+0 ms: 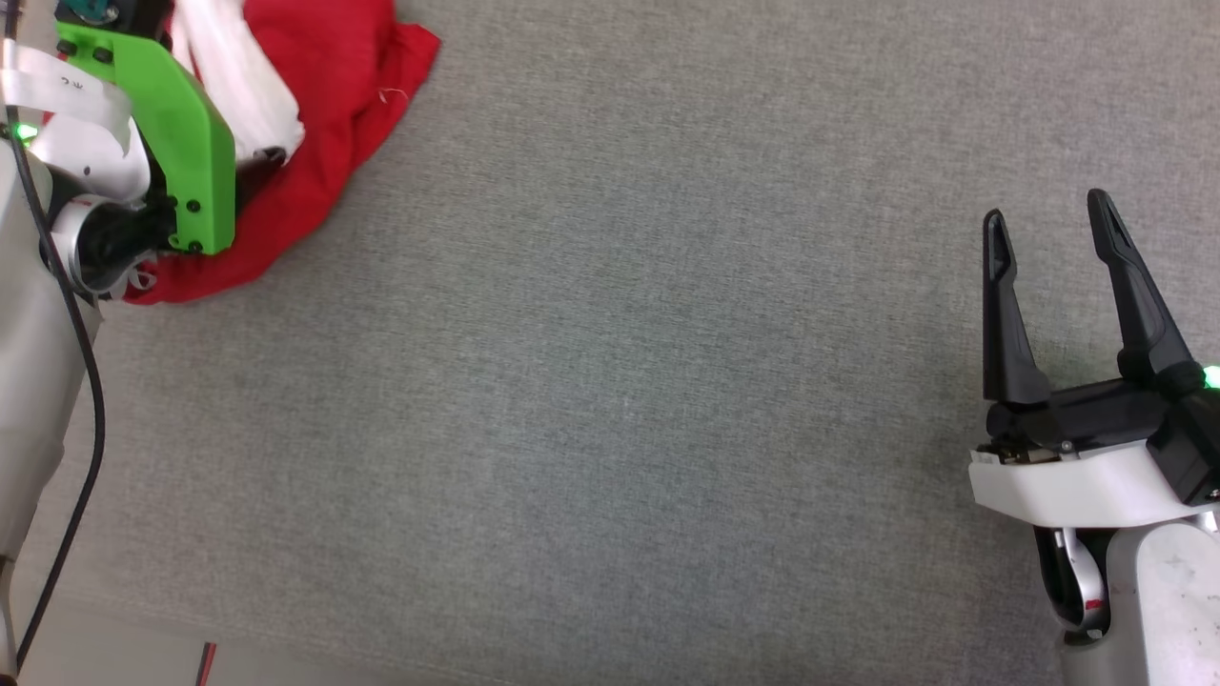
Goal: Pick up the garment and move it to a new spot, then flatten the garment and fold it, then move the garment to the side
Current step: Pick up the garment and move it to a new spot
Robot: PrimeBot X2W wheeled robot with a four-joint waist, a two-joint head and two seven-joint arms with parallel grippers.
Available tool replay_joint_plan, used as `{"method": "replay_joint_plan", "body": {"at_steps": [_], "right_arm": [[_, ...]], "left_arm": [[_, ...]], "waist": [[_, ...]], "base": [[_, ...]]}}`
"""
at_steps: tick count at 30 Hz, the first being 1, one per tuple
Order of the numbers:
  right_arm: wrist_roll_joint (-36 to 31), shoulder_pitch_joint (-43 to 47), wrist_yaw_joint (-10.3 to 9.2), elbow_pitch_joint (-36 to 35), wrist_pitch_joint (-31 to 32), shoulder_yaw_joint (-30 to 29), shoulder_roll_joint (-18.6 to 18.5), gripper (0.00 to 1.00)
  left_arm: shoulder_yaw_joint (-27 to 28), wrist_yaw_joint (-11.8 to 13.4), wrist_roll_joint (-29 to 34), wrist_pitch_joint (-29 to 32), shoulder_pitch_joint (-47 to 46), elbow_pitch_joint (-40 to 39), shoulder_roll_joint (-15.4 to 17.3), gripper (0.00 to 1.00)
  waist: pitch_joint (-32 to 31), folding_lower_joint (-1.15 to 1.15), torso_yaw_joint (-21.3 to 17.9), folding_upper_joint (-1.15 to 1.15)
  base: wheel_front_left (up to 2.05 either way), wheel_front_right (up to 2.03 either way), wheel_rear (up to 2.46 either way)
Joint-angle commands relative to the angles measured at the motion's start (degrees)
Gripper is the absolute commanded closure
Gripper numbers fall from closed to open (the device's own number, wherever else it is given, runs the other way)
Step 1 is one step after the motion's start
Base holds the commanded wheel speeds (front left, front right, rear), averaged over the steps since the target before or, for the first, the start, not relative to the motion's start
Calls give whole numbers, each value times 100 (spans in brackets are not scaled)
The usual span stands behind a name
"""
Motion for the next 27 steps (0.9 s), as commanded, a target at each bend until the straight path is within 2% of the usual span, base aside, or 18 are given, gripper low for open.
{"method": "replay_joint_plan", "body": {"at_steps": [1,9,10,12,15,18,24,27], "right_arm": [[-25,-137,-4,-32,-27,-1,-23,0],[2,-233,-4,-14,-27,-13,-16,0],[8,-234,-4,-6,-27,-21,-15,0],[21,-226,-4,9,-27,-42,-11,0],[49,-200,-4,26,-27,-66,-4,0],[84,-175,-4,51,-27,-65,2,0],[251,-51,-4,123,-27,-123,10,0],[373,13,-4,159,-27,-136,11,0]], "left_arm": [[-91,-14,-106,49,-40,112,-5,0],[-821,-14,-154,118,23,695,-83,0],[-893,-14,-184,84,17,737,-79,22],[-998,-14,-275,5,11,779,-69,100],[-1135,-14,-323,-225,-45,783,20,100],[-1226,-14,-303,-746,-157,667,144,100],[-1442,-14,95,-1949,-480,279,366,100],[-1572,-14,296,-2278,-629,26,406,100]], "waist": [[141,0,-109,-1],[295,0,-236,-1],[282,0,-240,-1],[229,0,-233,-1],[102,0,-196,-1],[-110,0,-151,-1],[-578,0,-47,-1],[-765,0,-25,-1]], "base": [[0,0,0],[0,0,0],[0,0,0],[0,0,0],[0,0,0],[0,0,0],[0,0,0],[0,0,0]]}}
